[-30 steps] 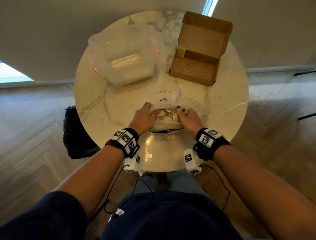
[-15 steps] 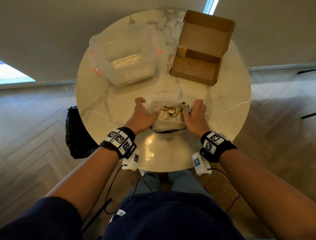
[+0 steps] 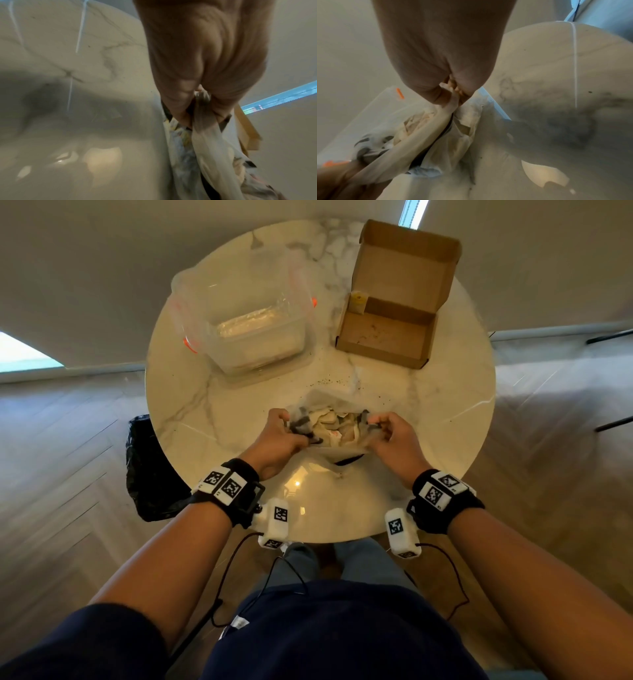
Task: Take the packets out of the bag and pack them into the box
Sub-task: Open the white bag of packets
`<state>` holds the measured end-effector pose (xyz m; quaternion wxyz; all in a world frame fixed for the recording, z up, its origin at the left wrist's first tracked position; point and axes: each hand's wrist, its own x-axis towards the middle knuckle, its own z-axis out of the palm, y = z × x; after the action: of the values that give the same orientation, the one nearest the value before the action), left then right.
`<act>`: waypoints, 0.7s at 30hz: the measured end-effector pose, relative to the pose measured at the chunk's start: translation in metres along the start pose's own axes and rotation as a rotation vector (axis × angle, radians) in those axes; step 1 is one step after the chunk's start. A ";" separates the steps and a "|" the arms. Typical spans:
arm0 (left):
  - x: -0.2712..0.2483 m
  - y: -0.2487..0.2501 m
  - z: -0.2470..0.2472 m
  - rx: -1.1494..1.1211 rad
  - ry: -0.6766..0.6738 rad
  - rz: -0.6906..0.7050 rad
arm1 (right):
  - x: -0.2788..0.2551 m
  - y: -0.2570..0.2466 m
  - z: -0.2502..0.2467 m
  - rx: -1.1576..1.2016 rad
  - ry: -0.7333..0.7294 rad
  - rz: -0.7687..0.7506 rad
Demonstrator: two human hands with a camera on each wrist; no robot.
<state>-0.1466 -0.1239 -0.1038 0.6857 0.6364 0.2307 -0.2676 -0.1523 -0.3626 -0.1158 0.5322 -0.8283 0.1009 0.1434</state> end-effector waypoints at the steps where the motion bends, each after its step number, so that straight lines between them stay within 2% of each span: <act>1: 0.001 -0.001 0.000 -0.022 0.018 -0.012 | 0.001 0.002 0.001 -0.035 0.027 0.016; 6: 0.003 -0.005 -0.003 0.414 0.146 0.079 | 0.004 -0.006 0.015 -0.095 0.105 0.092; 9: 0.006 0.006 -0.004 0.508 0.259 0.208 | 0.009 -0.011 0.020 -0.107 0.168 0.123; 11: 0.010 0.011 -0.004 0.698 0.260 0.272 | 0.011 -0.011 0.021 -0.159 0.162 0.153; 13: 0.015 0.014 -0.003 0.852 0.198 0.272 | 0.014 -0.010 0.019 -0.167 0.160 0.162; 15: 0.020 0.015 -0.006 0.819 0.137 0.260 | 0.017 -0.013 0.014 -0.143 0.189 0.144; 19: 0.022 0.012 -0.016 0.496 0.092 0.221 | 0.025 -0.014 0.001 -0.048 0.204 0.201; 21: 0.022 0.008 -0.014 0.559 0.085 0.190 | 0.027 -0.009 0.001 -0.103 0.167 0.227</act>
<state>-0.1244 -0.1112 -0.1138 0.4957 0.8298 0.1160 -0.2286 -0.1241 -0.3582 -0.1175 0.4593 -0.8467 0.2305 0.1381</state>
